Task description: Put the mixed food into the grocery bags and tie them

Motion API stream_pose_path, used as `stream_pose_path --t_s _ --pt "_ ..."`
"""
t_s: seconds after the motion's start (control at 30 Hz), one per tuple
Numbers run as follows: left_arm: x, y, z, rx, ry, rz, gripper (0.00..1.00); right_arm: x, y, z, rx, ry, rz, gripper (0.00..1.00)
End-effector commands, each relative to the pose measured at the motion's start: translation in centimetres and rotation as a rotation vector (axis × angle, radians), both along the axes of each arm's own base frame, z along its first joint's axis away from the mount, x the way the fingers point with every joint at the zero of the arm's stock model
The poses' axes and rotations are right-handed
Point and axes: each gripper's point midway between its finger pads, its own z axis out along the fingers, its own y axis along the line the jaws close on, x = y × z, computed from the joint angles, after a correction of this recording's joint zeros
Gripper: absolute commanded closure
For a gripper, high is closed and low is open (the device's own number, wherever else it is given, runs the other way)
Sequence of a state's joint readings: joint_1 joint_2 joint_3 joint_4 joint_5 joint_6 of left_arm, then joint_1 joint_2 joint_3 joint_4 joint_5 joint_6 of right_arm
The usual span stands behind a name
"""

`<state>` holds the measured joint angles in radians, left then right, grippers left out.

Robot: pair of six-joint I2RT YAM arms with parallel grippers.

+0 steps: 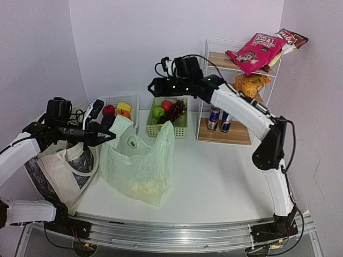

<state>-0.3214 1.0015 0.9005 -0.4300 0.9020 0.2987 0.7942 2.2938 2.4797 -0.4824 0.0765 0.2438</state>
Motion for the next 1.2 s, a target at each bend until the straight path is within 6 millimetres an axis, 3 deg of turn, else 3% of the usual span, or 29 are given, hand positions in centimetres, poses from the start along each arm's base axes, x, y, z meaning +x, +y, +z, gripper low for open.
stream_pose_path --t_s 0.0,0.1,0.27,0.5,0.73,1.17 --pt "-0.1 0.3 -1.2 0.041 -0.006 -0.01 1.0 4.0 0.0 -3.9 -0.041 -0.032 -0.176 0.33" --pt "-0.1 0.2 -1.4 0.035 0.008 -0.015 1.0 6.7 -0.8 -5.5 -0.051 -0.085 -0.261 0.33" --pt "0.7 0.0 -2.2 0.03 0.05 0.005 1.0 11.8 -3.8 -10.4 -0.039 -0.091 -0.46 0.35" --pt "1.7 0.0 -3.0 0.045 0.069 0.027 1.0 16.1 -6.4 -15.7 0.02 -0.115 -0.624 0.34" --pt "2.9 0.0 -3.8 0.049 0.12 0.036 1.0 18.2 -7.8 -19.7 0.084 -0.073 -0.651 0.3" --pt "4.2 -0.2 -4.7 0.046 0.184 0.035 1.0 19.2 -8.7 -27.6 0.147 0.003 -0.707 0.31"
